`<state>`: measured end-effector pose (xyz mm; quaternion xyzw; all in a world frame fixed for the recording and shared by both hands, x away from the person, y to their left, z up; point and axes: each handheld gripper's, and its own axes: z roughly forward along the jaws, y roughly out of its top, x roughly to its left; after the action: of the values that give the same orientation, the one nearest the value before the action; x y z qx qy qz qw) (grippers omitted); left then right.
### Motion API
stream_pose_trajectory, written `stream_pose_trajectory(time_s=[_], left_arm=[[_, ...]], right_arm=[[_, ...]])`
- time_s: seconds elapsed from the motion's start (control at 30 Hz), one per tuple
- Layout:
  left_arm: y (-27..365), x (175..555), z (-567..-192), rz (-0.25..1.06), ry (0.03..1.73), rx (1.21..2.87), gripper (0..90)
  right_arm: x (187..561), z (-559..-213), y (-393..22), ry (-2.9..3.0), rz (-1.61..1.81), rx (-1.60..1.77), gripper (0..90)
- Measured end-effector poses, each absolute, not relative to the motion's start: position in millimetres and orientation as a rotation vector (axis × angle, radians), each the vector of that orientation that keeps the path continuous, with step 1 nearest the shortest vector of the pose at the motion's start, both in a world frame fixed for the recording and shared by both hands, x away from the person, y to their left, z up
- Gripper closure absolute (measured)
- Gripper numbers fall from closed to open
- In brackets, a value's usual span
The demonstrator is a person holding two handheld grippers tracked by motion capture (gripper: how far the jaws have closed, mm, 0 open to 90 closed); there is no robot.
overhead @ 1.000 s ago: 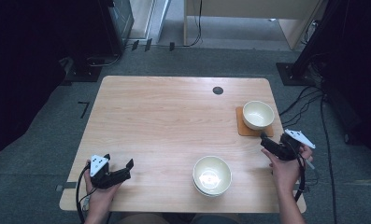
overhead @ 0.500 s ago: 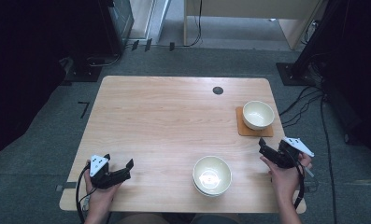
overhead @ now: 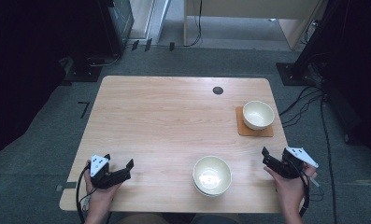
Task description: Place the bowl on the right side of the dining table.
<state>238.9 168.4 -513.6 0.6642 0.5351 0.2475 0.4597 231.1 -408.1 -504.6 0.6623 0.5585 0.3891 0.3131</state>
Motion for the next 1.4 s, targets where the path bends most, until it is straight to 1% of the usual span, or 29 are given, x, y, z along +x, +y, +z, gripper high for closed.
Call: stream_pose_trajectory(time_s=[0.6, 1.03, 1.4], left_arm=[[168.1, 238.8, -513.7, 0.607, 1.314, 1.638, 1.1], [168.1, 238.6, -513.7, 0.606, 1.314, 1.638, 1.1], [168.2, 238.6, -513.8, 0.605, 1.316, 1.638, 1.1]], right_arm=[[206.7, -520.4, -416.3, 1.56, 0.952, 1.729, 14.0], [194.2, -521.5, -419.0, 1.625, 0.902, 1.732, 14.3], [191.2, -522.8, -420.8, 1.664, 0.864, 1.757, 14.6]])
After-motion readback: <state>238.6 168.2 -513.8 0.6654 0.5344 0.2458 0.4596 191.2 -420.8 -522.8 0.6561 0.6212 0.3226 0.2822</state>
